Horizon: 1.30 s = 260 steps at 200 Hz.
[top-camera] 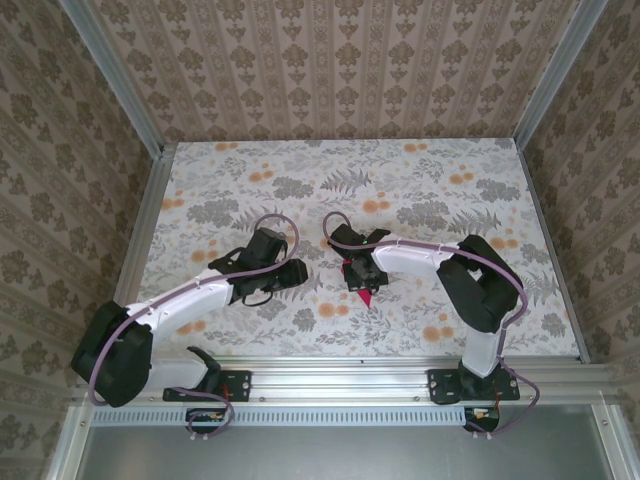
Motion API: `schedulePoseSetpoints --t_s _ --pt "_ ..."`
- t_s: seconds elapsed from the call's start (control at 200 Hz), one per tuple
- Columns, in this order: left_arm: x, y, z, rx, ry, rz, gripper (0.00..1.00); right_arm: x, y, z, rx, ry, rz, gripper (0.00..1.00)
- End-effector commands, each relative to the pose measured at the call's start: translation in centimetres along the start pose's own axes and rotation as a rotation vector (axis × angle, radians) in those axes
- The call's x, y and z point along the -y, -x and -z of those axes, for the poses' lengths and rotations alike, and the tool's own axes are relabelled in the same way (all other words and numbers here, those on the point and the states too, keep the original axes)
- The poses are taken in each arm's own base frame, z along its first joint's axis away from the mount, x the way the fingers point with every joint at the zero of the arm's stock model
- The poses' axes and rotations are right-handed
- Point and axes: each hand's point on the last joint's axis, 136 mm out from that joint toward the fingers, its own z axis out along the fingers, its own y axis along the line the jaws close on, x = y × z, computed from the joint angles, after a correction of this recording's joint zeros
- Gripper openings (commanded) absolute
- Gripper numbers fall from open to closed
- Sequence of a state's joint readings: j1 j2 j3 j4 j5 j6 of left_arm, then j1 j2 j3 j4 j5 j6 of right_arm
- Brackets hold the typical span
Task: Fold a paper plane with a square sheet of paper (pick it up from the middle)
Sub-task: Move the paper plane to the center of the table.
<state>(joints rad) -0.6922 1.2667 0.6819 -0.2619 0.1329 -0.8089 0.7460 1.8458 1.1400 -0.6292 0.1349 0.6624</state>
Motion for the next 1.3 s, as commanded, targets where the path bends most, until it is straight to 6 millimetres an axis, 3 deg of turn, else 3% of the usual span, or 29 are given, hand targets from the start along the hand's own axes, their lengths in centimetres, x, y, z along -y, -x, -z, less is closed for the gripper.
schedulePoseSetpoints --t_s 0.0,0.395,0.51,0.655,0.94,1.14,1.235,1.295 --pt "-0.5 -0.2 0.1 -0.009 0.024 0.019 0.46 0.8 -2.1 -2.5 -0.083 -0.036 -0.006 0.13" --pt "-0.7 0.9 1.5 0.055 0.044 -0.015 0.46 -0.8 1.7 3.2 0.079 0.056 -0.002 0.09" --pt "-0.7 1.2 2.1 0.08 0.045 -0.027 0.47 -1.3 2.3 2.9 0.089 0.07 -0.006 0.09" --pt "-1.1 1.2 2.5 0.098 0.056 -0.03 0.47 -1.9 2.0 1.1 0.047 0.067 -0.001 0.1" --pt "-1.8 1.0 3.2 0.125 0.069 -0.036 0.47 -1.6 -0.2 -2.5 -0.048 0.027 0.004 0.11" --pt "-2.2 1.3 3.8 0.156 0.083 -0.045 0.49 -1.8 0.4 -1.0 -0.031 0.031 0.018 0.15" --pt "-2.2 1.4 4.1 0.159 0.087 -0.051 0.49 -1.9 1.3 0.7 0.004 0.039 0.023 0.22" --pt "-2.3 1.5 4.3 0.163 0.089 -0.058 0.49 -1.9 2.0 2.2 0.035 0.047 0.024 0.32"
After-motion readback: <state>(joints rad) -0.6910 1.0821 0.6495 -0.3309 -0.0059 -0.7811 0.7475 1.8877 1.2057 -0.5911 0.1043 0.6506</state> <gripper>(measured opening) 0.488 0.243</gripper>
